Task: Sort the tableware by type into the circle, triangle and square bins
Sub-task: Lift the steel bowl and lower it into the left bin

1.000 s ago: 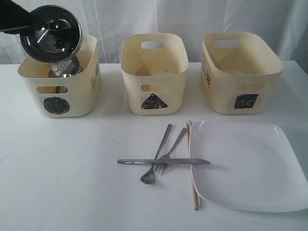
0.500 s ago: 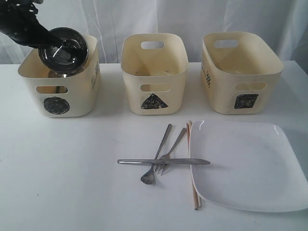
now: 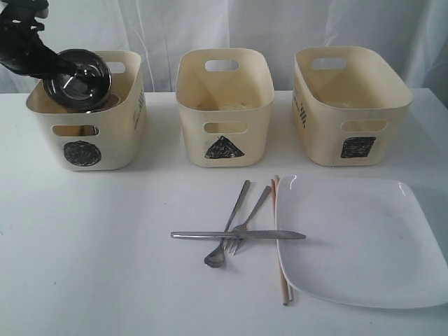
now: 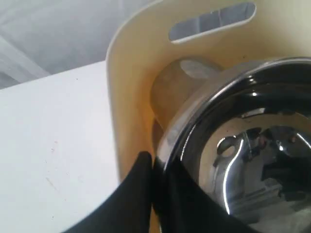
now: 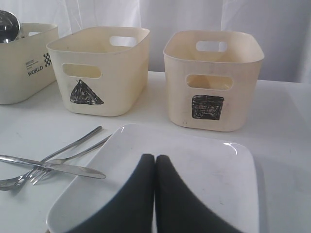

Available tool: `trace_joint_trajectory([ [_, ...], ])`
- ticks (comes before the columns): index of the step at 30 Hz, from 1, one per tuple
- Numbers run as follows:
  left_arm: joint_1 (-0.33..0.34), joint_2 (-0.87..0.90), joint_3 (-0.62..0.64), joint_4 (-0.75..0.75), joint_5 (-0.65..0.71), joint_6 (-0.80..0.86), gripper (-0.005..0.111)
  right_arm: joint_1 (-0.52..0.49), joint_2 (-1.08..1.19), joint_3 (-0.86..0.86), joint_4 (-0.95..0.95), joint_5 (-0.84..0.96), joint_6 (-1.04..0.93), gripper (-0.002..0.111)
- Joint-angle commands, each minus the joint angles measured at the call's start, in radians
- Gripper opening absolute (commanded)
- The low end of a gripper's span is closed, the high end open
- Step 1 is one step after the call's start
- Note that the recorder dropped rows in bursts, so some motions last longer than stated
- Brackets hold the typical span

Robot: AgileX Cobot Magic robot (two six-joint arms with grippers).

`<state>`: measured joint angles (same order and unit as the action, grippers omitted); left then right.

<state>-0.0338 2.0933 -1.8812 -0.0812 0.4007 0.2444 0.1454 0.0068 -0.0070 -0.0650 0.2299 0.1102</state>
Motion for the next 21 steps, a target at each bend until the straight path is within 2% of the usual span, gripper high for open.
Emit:
trace_joint_trajectory([
  [1, 0.001, -0.006, -0.004, -0.075, 0.024, 0.018, 0.0, -0.006, -0.007, 0.007, -0.004, -0.008, -0.001, 0.0],
  [3, 0.001, -0.006, -0.004, -0.117, 0.034, 0.049, 0.0, -0.006, -0.007, 0.007, -0.004, -0.008, -0.001, 0.0],
  [5, -0.001, -0.006, -0.004, -0.166, 0.045, 0.085, 0.006, -0.006, -0.007, 0.007, -0.004, -0.008, -0.001, 0.0],
  [8, -0.001, -0.009, -0.004, -0.272, 0.061, 0.15, 0.024, -0.006, -0.007, 0.007, -0.004, -0.008, -0.001, 0.0],
  [11, -0.001, -0.012, -0.004, -0.344, 0.063, 0.185, 0.049, -0.006, -0.007, 0.007, -0.004, -0.008, -0.001, 0.0],
  [13, -0.001, -0.021, -0.006, -0.376, 0.072, 0.185, 0.058, -0.006, -0.007, 0.007, -0.004, -0.008, -0.001, 0.0],
  [18, -0.001, -0.063, -0.006, -0.385, 0.156, 0.185, 0.058, -0.006, -0.007, 0.007, -0.004, -0.008, -0.001, 0.0],
  [21, -0.001, -0.123, -0.006, -0.385, 0.242, 0.185, 0.051, -0.006, -0.007, 0.007, -0.004, -0.008, -0.001, 0.0],
])
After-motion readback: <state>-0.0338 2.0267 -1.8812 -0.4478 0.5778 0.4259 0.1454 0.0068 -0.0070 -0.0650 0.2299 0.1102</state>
